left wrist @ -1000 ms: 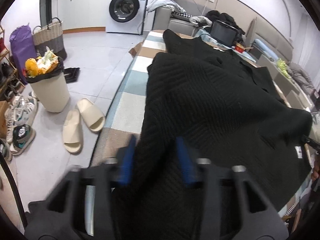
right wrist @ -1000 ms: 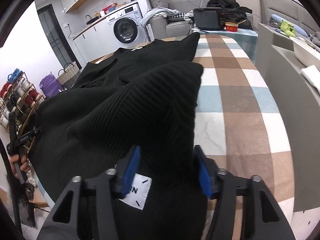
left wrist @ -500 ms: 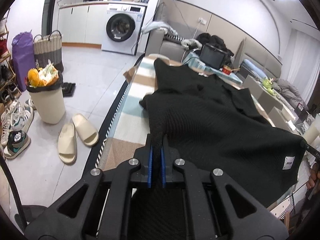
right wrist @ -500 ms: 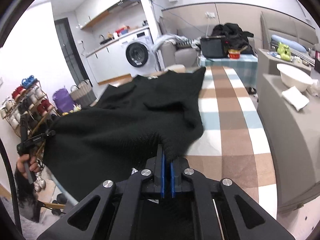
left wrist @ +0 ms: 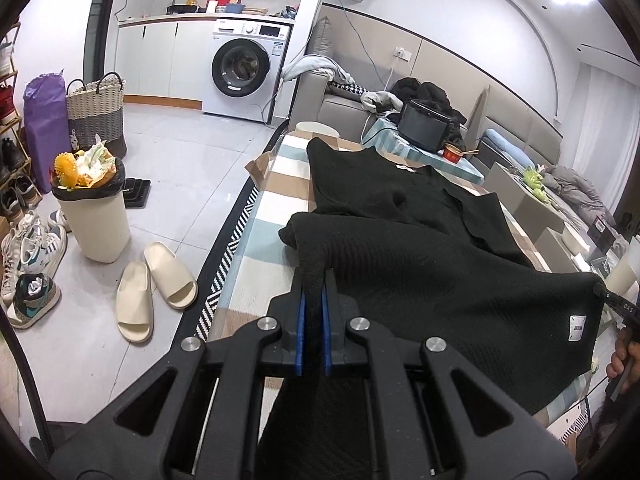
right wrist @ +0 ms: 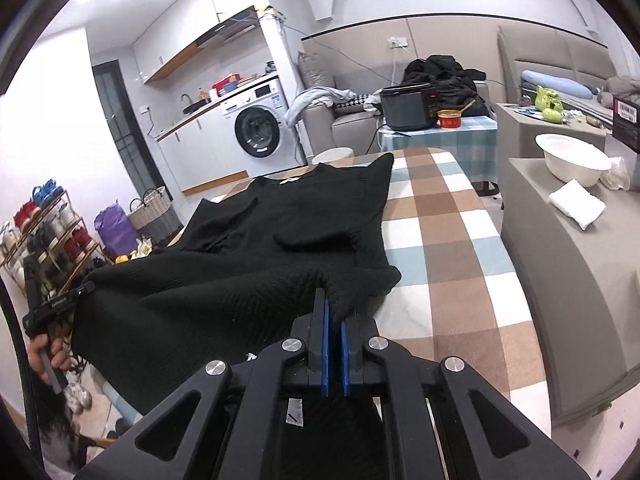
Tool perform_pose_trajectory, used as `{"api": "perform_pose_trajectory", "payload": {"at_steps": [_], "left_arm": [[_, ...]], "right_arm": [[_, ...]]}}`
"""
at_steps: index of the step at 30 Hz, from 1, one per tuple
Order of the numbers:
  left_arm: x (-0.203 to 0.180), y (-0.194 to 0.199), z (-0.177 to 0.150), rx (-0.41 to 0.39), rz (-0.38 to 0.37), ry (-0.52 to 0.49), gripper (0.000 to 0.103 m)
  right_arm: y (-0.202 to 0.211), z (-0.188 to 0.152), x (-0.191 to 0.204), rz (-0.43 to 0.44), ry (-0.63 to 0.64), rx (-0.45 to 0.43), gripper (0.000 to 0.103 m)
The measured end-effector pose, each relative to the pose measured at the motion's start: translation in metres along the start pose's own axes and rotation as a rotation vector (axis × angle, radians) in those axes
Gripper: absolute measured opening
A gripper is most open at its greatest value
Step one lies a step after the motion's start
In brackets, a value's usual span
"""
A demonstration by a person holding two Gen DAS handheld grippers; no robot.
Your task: Fold small clothes
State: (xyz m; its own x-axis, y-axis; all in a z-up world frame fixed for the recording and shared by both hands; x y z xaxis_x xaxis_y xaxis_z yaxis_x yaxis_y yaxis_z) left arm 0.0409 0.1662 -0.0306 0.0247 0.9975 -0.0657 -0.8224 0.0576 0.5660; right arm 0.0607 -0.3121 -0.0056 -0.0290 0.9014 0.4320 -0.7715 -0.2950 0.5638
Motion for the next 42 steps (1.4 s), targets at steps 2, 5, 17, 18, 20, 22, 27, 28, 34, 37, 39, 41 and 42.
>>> {"api": "perform_pose_trajectory", "payload": {"at_steps": [2,5,17,18,20,22,27,28,34,37,39,41,42], "left_arm": [[-0.001,-0.004,0.004,-0.004,0.001,-0.009,0.004],[0.000,-0.013,0.011,-0.008,0.005,-0.009,0.004],[0.013,-0.090,0.044,0.035,0.041,0.028,0.004],[0.013,-0.099,0.045,0.046,0.045,0.029,0.004],[0.014,-0.112,0.045,0.071,0.053,0.021,0.004],[0.014,-0.123,0.043,0.097,0.052,0.019,0.004],[0.012,-0.148,0.036,0.163,0.039,0.010,0.016],[0.011,-0.153,0.036,0.174,0.034,0.002,0.024],[0.006,-0.183,0.040,0.215,0.045,-0.014,0.056],[0.004,-0.194,0.046,0.222,0.034,-0.018,0.056],[0.004,-0.201,0.050,0.223,0.026,-0.018,0.056],[0.003,-0.210,0.055,0.230,0.018,-0.009,0.056],[0.003,-0.213,0.056,0.232,0.014,-0.005,0.056]], "right_arm": [[-0.005,0.004,-0.001,-0.001,-0.013,-0.006,0.004],[-0.015,0.011,-0.004,-0.007,-0.032,-0.017,0.004],[-0.092,0.041,-0.024,-0.111,-0.121,0.013,0.005],[-0.097,0.042,-0.026,-0.118,-0.127,0.024,0.005],[-0.108,0.043,-0.029,-0.131,-0.126,0.046,0.005],[-0.115,0.043,-0.033,-0.157,-0.120,0.057,0.005],[-0.125,0.044,-0.045,-0.149,-0.141,0.118,0.041],[-0.126,0.044,-0.046,-0.140,-0.143,0.125,0.045],[-0.150,0.046,-0.038,-0.079,-0.124,0.210,0.055],[-0.161,0.049,-0.034,-0.093,-0.109,0.223,0.055],[-0.168,0.052,-0.031,-0.096,-0.102,0.239,0.055],[-0.173,0.055,-0.028,-0.101,-0.092,0.249,0.055],[-0.175,0.056,-0.026,-0.104,-0.085,0.254,0.055]]}}
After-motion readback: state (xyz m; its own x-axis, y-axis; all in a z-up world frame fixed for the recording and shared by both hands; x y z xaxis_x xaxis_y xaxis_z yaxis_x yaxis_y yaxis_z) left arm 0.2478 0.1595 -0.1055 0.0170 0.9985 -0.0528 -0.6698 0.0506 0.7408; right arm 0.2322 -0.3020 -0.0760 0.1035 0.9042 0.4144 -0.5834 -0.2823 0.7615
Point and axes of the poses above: each gripper's, at about its wrist camera, not at the fingertips, and y roughly against the way its jaws point, x to its left, z to its top, the point moved 4 cm from there along -y, roughly the way its jaws point, and after that the axes turned 14 degrees about -y, right-handed, at the moved point
